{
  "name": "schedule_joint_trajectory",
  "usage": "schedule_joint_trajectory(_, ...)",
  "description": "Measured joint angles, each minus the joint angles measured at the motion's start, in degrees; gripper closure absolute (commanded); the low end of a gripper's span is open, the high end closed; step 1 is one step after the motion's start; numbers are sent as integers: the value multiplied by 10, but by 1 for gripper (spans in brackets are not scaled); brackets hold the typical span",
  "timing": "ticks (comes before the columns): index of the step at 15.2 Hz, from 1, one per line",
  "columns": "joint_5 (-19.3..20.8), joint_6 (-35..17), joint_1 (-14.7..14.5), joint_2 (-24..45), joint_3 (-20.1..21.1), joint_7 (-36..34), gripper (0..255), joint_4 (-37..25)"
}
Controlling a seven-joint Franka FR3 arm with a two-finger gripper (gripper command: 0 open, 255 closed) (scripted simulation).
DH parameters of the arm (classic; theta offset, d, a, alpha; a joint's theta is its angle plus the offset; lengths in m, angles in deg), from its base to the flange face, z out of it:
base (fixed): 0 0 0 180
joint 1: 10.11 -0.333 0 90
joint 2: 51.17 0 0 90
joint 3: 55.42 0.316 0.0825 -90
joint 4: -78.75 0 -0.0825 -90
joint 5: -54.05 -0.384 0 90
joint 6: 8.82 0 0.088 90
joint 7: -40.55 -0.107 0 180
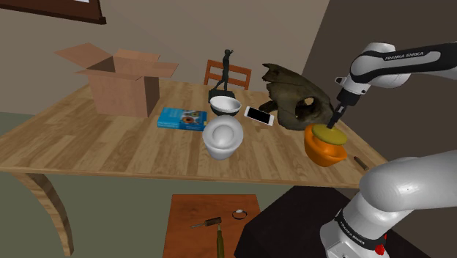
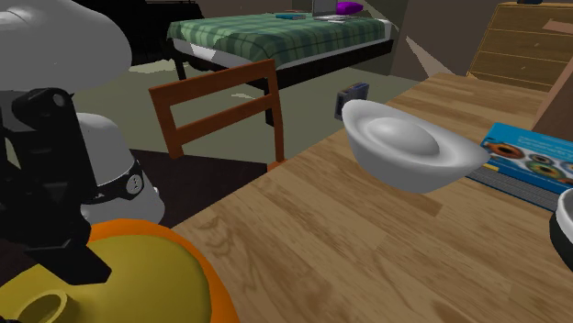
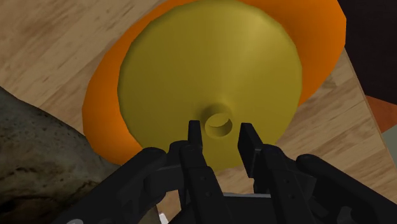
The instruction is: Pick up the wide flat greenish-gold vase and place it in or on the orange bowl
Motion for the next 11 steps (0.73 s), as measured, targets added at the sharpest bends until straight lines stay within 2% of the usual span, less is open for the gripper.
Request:
schedule_joint_trajectory(1, 0, 0, 0, 0, 0, 0, 0, 0)
schedule_joint_trajectory(7, 0, 0, 0, 0, 0, 0, 0, 0)
schedule_joint_trajectory(11, -6, 57, -1, -15, 12, -1, 0, -44)
